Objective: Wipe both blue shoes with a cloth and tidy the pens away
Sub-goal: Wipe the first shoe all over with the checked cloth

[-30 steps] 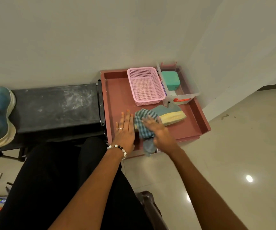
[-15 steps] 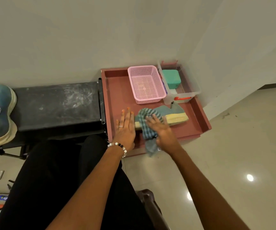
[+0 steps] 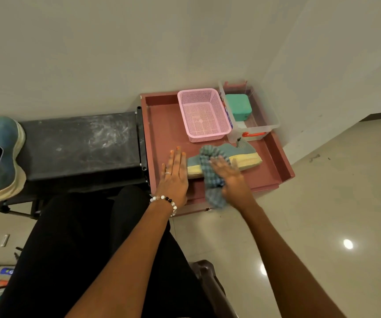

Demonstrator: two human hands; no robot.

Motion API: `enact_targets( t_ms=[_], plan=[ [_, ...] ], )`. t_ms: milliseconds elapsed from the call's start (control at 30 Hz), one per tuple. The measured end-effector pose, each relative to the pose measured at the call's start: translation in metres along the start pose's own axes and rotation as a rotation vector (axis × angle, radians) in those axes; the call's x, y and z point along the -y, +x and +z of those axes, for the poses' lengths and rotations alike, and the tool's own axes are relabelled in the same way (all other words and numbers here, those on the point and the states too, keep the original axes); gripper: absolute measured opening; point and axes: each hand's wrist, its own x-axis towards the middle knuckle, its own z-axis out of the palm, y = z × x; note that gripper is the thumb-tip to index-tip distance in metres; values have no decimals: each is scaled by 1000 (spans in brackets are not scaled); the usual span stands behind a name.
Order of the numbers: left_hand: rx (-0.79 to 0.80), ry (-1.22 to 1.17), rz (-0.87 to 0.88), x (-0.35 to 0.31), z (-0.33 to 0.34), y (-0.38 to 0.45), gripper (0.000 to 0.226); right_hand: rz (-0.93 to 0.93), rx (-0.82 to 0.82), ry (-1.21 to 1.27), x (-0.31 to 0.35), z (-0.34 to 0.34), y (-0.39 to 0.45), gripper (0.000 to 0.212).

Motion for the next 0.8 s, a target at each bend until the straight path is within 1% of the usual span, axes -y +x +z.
enact_targets(
  t_ms=[67, 133, 200, 233, 267, 300, 367, 400, 467, 533, 567, 600, 667, 733, 800],
  plan=[
    [1, -37, -14, -2, 0, 1, 100, 58, -25, -93, -13, -6, 1, 70],
    [16, -32, -13, -2, -3, 2, 104, 195, -62, -83, 9, 0, 10, 75],
    [36, -47, -22, -1, -1, 4, 104, 402, -123, 98, 49, 10, 20, 70],
    [46, -74, -35, 1, 0, 5, 99, 453, -129, 218, 68, 14, 23, 69],
    [58, -108, -43, 3, 0, 5, 94, 431, -136, 321, 86, 18, 24, 68],
    [65, -158, -46, 5, 1, 6, 90, 367, -142, 407, 100, 21, 23, 70],
    [53, -249, -48, 10, 5, 8, 84, 273, -114, 525, 108, 23, 17, 72],
    [44, -272, -55, 10, 5, 8, 85, 236, -98, 543, 103, 22, 14, 73],
    [40, -296, -54, 8, 4, 7, 91, 118, -65, 477, 82, 14, 9, 72],
    [33, -221, -21, 4, 3, 4, 95, -52, -18, 317, 53, 7, 8, 69],
    [17, -176, -7, 2, 3, 3, 99, -105, 13, 244, 40, 4, 9, 69],
    [4, -144, -4, 1, 1, 2, 101, -124, 34, 195, 30, 0, 12, 66],
    [-3, -107, -13, 0, 0, 2, 99, -50, 44, 135, 13, -12, 18, 57],
    [-4, -110, -11, 1, -1, 1, 95, 16, 58, 72, -7, -19, 15, 66],
    [9, -101, -35, 2, -2, -2, 93, 4, 58, -38, -24, -20, 9, 70]
  ],
)
